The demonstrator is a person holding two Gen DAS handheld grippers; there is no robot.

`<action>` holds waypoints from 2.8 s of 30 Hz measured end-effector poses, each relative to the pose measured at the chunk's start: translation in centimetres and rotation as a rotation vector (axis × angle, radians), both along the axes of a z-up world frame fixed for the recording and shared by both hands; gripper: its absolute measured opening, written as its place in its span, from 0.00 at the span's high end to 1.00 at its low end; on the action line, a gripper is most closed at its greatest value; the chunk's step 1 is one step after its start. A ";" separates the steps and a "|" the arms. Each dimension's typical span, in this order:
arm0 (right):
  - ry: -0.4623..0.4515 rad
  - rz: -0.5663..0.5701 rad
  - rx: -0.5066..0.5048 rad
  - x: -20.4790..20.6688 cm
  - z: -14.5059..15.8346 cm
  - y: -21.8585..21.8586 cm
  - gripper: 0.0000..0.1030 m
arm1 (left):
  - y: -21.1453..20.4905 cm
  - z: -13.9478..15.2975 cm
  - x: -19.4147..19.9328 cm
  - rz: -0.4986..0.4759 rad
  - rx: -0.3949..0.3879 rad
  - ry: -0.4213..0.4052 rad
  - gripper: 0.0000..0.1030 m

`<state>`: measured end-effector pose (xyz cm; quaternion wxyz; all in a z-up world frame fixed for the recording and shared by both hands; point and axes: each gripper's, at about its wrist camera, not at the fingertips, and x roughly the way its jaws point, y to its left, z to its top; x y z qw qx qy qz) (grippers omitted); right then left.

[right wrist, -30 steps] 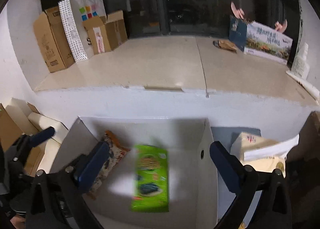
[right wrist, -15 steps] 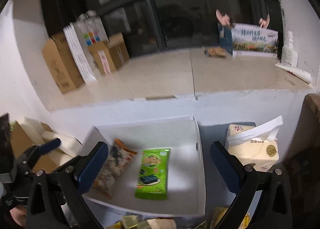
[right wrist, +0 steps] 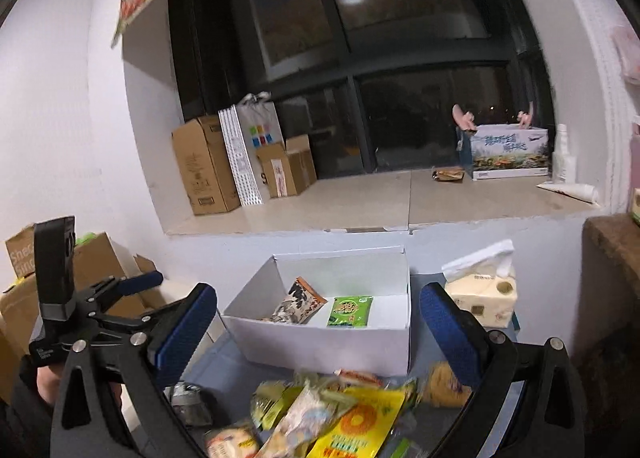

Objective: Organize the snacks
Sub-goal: 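Withdraw both tools from the box back toward the snack pile, then grasp the green seaweed strip packet with the right gripper while the left grasps the grey chip bag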

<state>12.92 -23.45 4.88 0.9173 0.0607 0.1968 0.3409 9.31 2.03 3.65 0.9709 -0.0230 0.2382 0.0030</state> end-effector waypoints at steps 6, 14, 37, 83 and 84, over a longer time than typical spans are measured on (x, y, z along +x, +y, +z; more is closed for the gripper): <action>-0.008 -0.051 -0.052 -5.4 -2.6 -2.2 0.00 | -2.1 -2.3 -4.6 0.001 -0.005 0.010 0.00; 0.056 -0.145 -0.229 -7.6 -7.9 -4.9 0.00 | -1.8 -5.1 -6.7 -0.010 -0.071 0.082 0.00; 0.255 0.343 -0.764 5.5 -21.1 -3.1 0.00 | -0.6 -7.4 -7.4 -0.011 -0.080 0.129 0.00; 0.220 0.192 -0.314 -5.6 -13.8 -2.8 0.33 | 8.3 -20.3 -0.6 0.270 -0.132 0.409 0.28; 0.224 0.197 -0.313 -5.5 -13.9 -2.7 0.33 | 8.1 -20.0 -0.9 0.262 -0.125 0.395 0.29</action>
